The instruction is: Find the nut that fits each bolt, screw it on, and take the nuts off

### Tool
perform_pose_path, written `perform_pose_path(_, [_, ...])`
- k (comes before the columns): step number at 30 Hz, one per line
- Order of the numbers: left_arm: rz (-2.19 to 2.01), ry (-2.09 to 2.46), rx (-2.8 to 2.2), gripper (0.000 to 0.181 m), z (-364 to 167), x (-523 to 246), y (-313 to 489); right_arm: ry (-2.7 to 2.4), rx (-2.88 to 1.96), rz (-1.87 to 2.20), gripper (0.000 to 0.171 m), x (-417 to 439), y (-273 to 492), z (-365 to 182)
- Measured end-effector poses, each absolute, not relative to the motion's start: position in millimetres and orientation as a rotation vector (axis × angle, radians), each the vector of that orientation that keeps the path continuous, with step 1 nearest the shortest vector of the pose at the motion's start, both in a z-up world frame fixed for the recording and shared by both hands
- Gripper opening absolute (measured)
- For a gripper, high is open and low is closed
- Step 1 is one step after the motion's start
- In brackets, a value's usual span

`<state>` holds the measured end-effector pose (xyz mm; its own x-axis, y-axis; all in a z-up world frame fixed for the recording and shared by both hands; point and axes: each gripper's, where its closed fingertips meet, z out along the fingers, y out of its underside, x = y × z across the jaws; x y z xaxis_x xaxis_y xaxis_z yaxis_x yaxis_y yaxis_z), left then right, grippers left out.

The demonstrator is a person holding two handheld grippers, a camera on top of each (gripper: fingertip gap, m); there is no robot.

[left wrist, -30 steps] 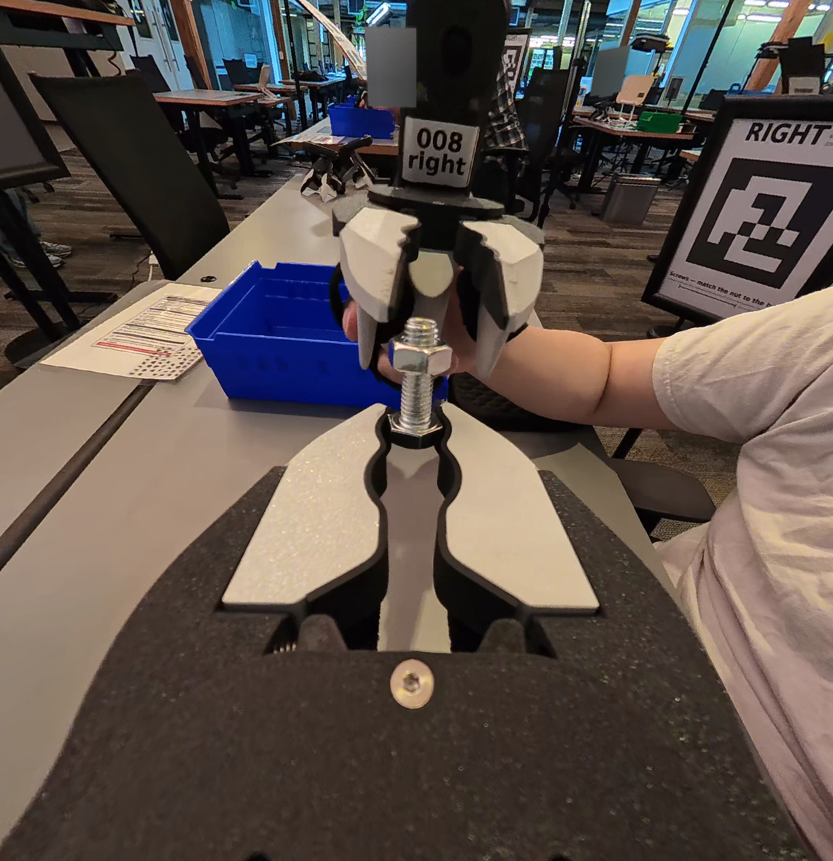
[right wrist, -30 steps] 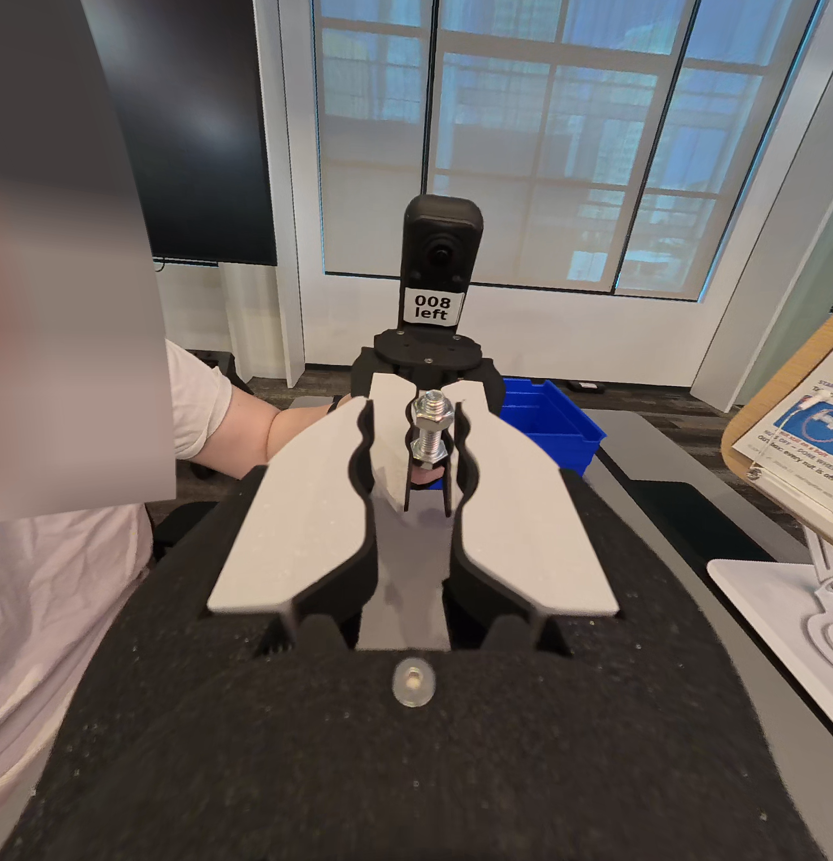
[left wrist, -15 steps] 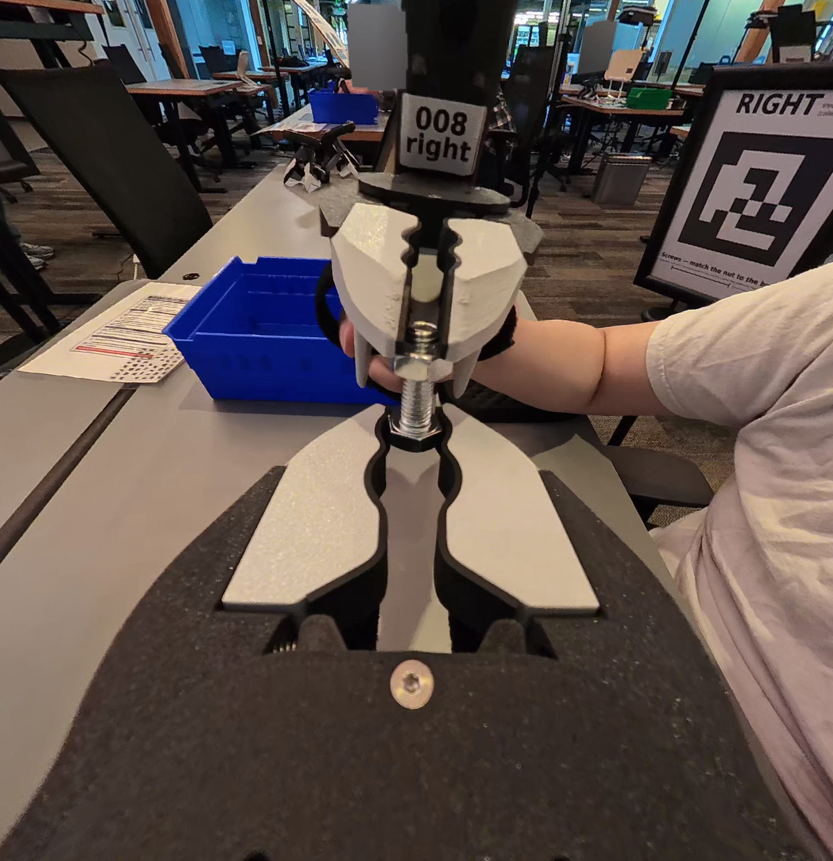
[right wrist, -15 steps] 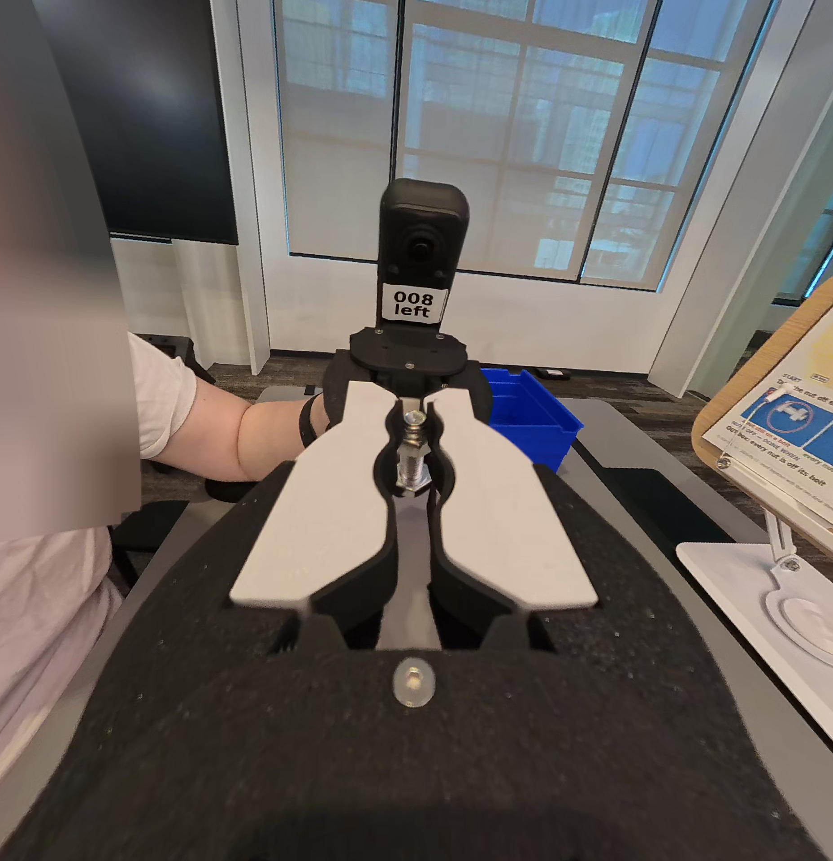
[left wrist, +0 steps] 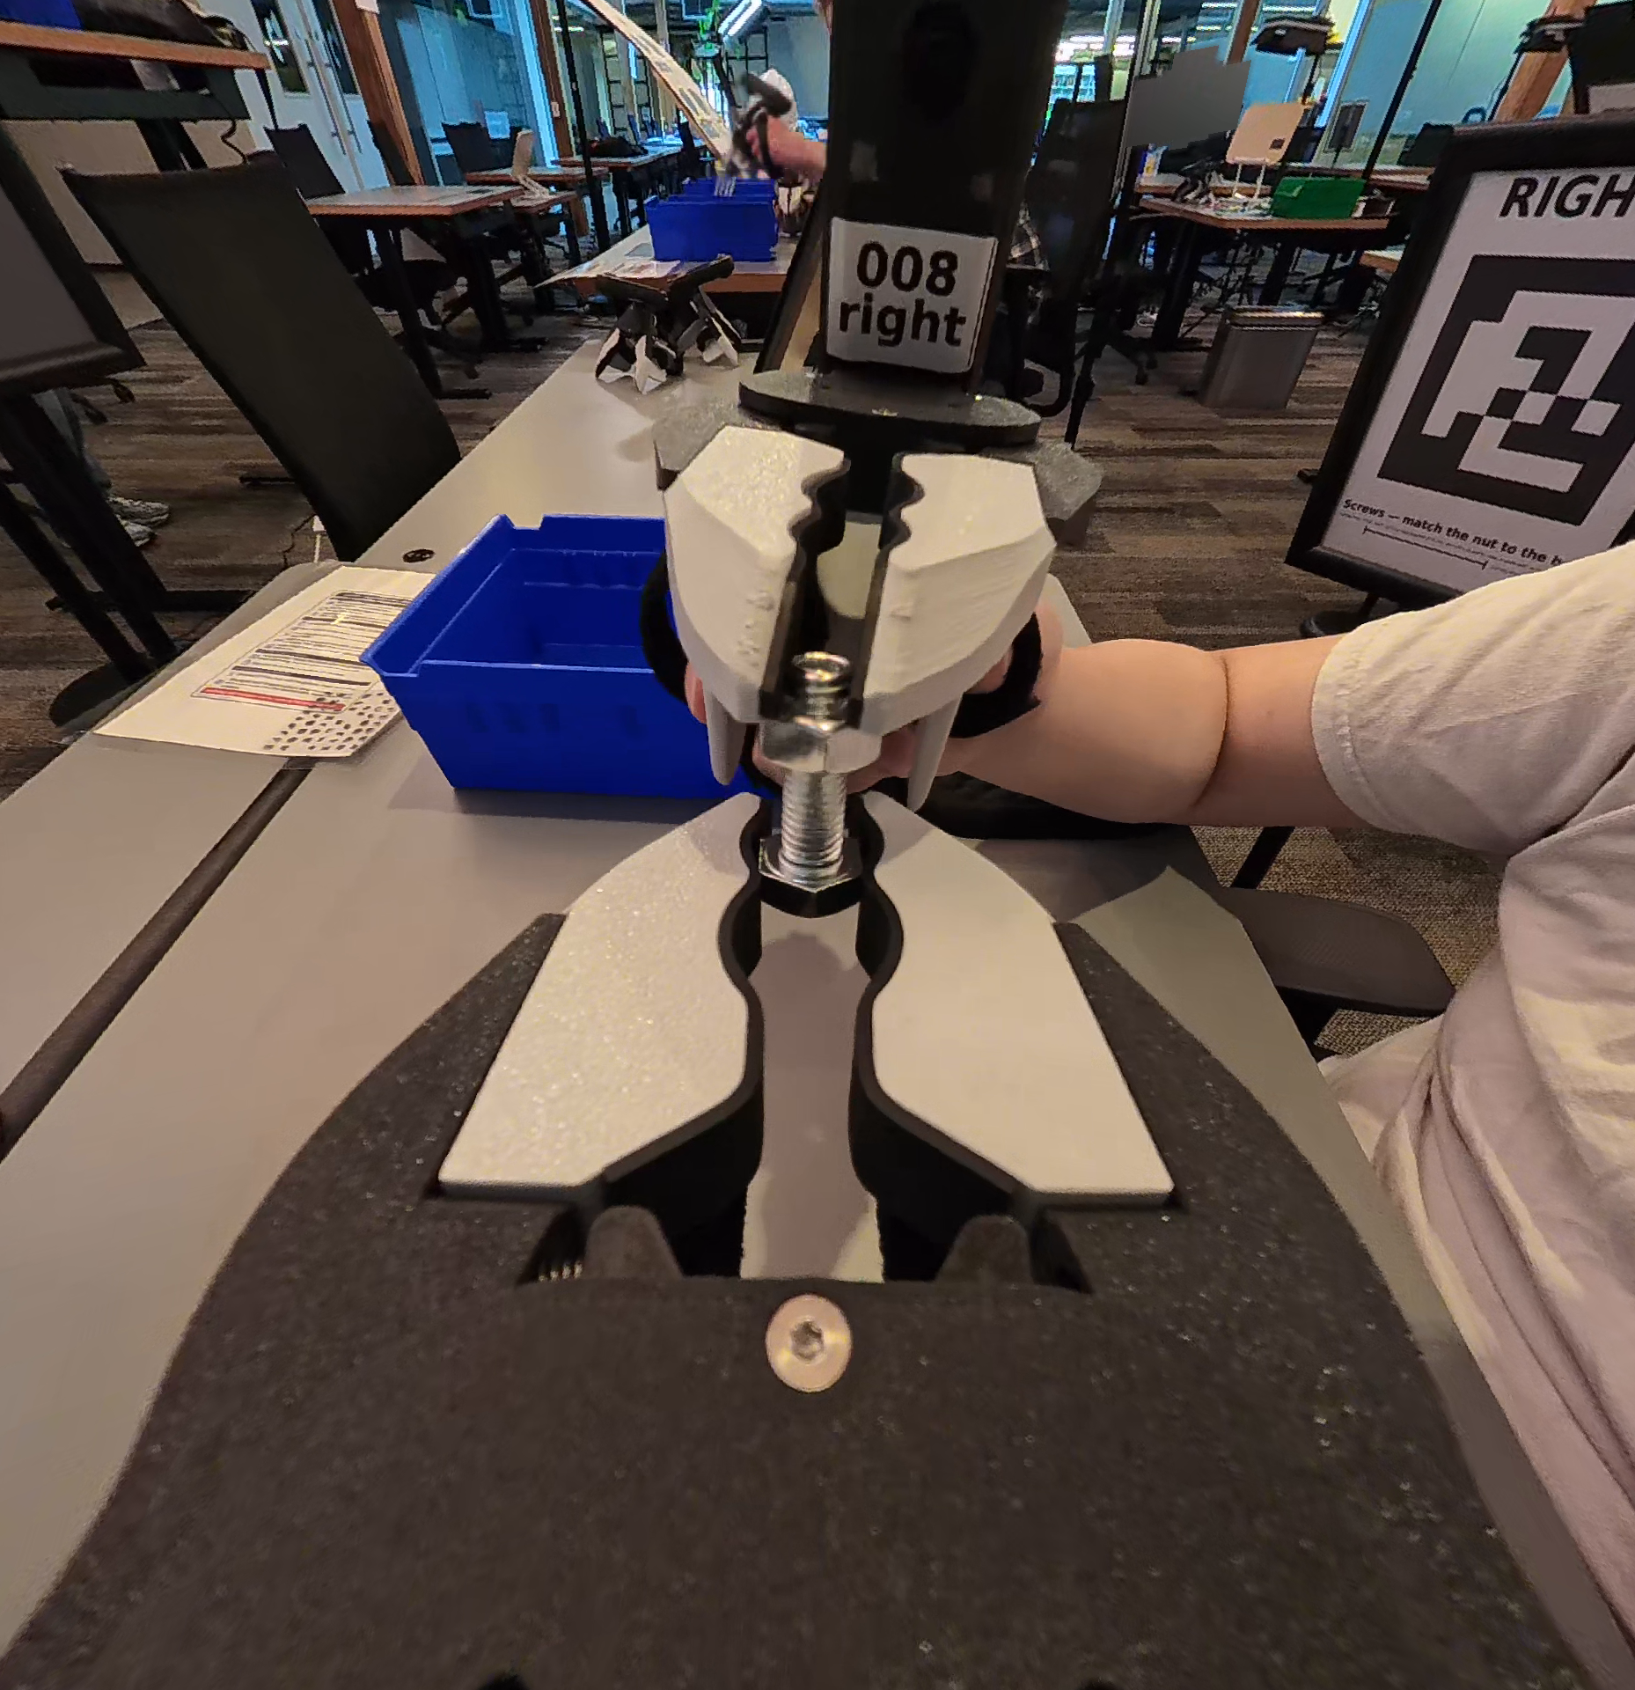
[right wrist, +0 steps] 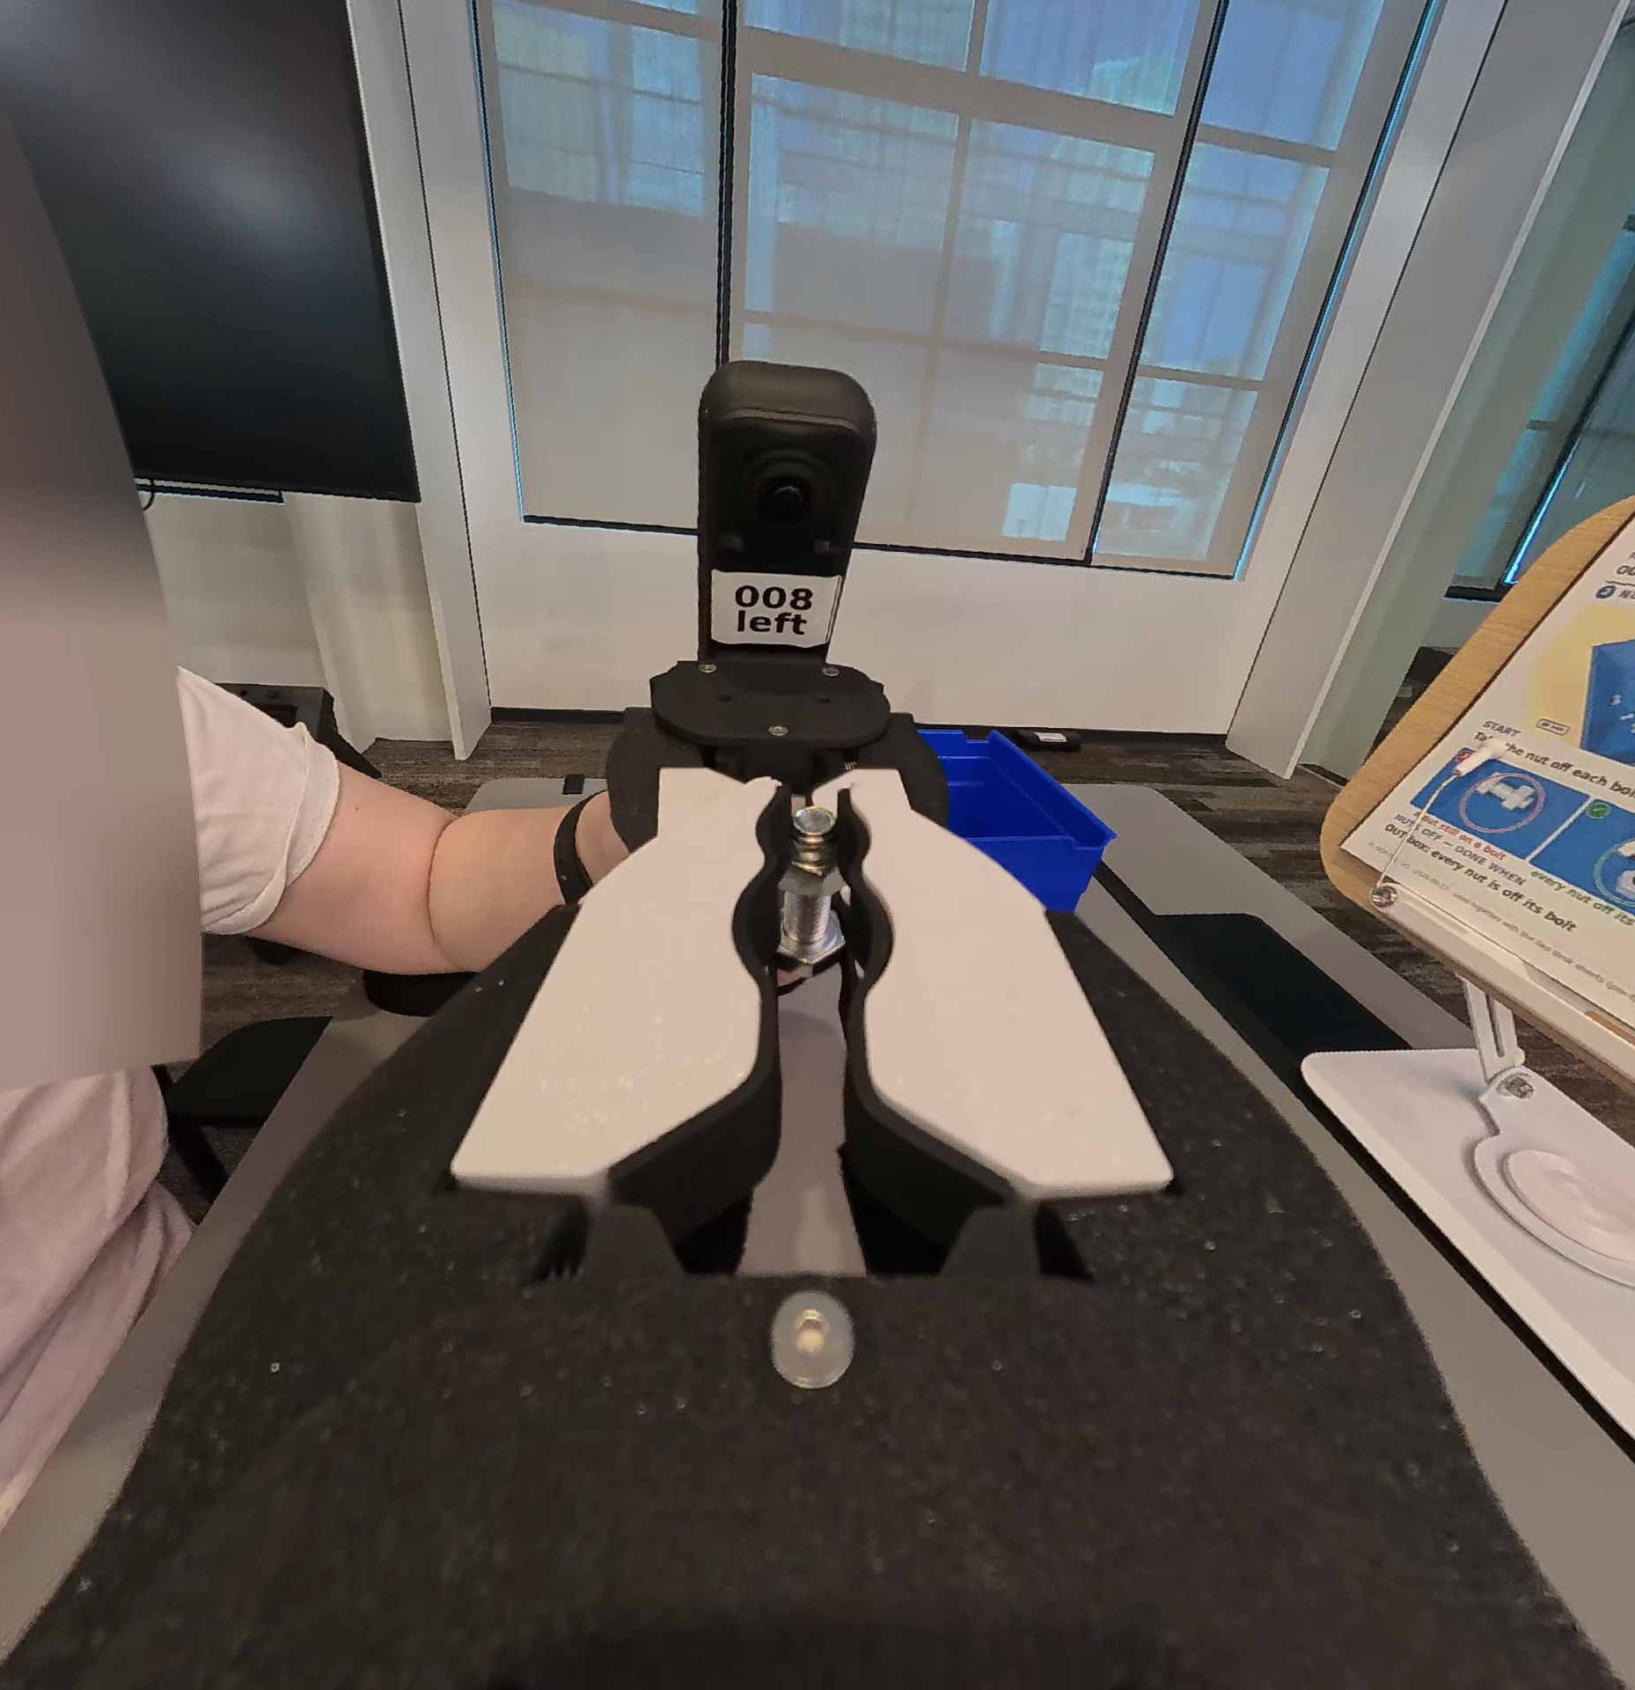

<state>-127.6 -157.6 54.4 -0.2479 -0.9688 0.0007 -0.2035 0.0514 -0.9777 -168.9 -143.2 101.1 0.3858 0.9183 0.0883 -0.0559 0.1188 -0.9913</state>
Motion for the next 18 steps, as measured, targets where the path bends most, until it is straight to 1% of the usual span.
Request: perform_pose_path(18, [-1.260,1.572,-1.210,0.014,54.8,-127.8,-159.2,-0.929,-1.219,0.890,0.009,-167.5,-145.6,103.3])
